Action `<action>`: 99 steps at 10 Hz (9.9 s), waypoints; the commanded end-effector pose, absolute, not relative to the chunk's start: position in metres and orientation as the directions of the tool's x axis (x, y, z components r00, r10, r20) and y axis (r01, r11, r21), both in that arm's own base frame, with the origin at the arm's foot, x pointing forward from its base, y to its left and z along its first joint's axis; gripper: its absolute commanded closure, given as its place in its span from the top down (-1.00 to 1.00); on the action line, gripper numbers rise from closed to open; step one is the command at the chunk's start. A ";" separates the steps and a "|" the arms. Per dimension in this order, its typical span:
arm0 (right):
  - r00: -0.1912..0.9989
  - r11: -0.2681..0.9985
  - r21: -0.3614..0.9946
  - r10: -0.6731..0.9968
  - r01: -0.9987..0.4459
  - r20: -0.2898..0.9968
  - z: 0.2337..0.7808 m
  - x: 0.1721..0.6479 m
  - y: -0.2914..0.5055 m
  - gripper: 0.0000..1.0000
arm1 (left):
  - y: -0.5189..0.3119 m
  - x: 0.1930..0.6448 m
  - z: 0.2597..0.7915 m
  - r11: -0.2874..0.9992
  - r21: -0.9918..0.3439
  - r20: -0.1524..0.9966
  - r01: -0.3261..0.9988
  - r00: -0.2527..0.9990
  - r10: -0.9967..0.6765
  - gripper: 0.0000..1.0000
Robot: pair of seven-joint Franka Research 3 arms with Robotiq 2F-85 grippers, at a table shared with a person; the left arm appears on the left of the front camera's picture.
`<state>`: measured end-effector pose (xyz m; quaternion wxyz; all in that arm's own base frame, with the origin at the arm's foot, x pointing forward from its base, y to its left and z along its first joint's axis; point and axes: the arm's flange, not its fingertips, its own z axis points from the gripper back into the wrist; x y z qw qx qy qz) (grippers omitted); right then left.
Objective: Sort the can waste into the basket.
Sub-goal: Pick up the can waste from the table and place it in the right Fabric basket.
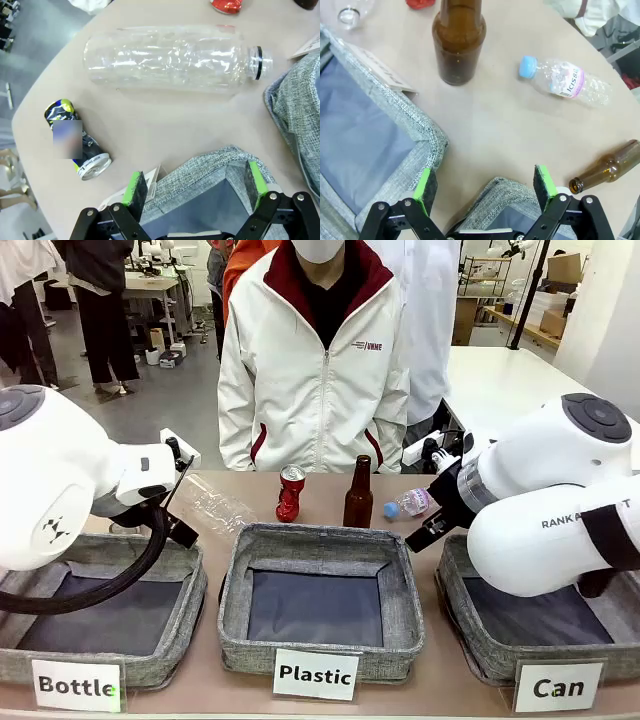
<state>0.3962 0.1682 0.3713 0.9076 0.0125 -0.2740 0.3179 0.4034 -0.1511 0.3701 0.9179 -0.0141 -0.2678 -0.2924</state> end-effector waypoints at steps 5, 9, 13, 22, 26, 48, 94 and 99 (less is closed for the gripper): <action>0.648 0.798 -0.152 0.570 -0.584 0.505 0.371 0.396 0.168 1.00 | -0.151 0.403 0.370 0.829 0.131 0.500 0.544 0.685 -0.529 1.00; 0.648 0.798 -0.152 0.570 -0.584 0.505 0.371 0.396 0.168 1.00 | -0.151 0.403 0.370 0.829 0.131 0.500 0.544 0.685 -0.529 1.00; 0.648 0.798 -0.152 0.570 -0.584 0.505 0.371 0.396 0.168 1.00 | -0.151 0.403 0.370 0.829 0.131 0.500 0.544 0.685 -0.529 1.00; 0.826 0.815 0.398 0.162 -0.420 0.540 0.460 0.326 0.105 1.00 | -0.106 0.337 0.452 0.619 -0.357 0.610 0.700 0.676 -0.413 1.00; 0.804 0.623 0.678 -0.129 -0.390 0.581 0.470 0.254 -0.045 1.00 | 0.060 0.289 0.463 0.505 -0.630 0.679 0.590 0.734 -0.011 1.00; 0.753 0.649 0.757 -0.461 -0.074 0.469 0.439 0.245 -0.241 1.00 | -0.111 0.469 0.427 0.540 -0.511 0.621 0.669 0.722 -0.307 1.00; 0.753 0.649 0.757 -0.461 -0.074 0.469 0.439 0.245 -0.241 1.00 | -0.151 0.550 0.424 0.092 -0.203 0.880 0.975 0.223 -0.419 1.00; 0.753 0.649 0.757 -0.461 -0.074 0.469 0.439 0.245 -0.241 1.00 | -0.173 0.607 0.357 -0.159 0.099 0.922 0.982 -0.151 -0.357 1.00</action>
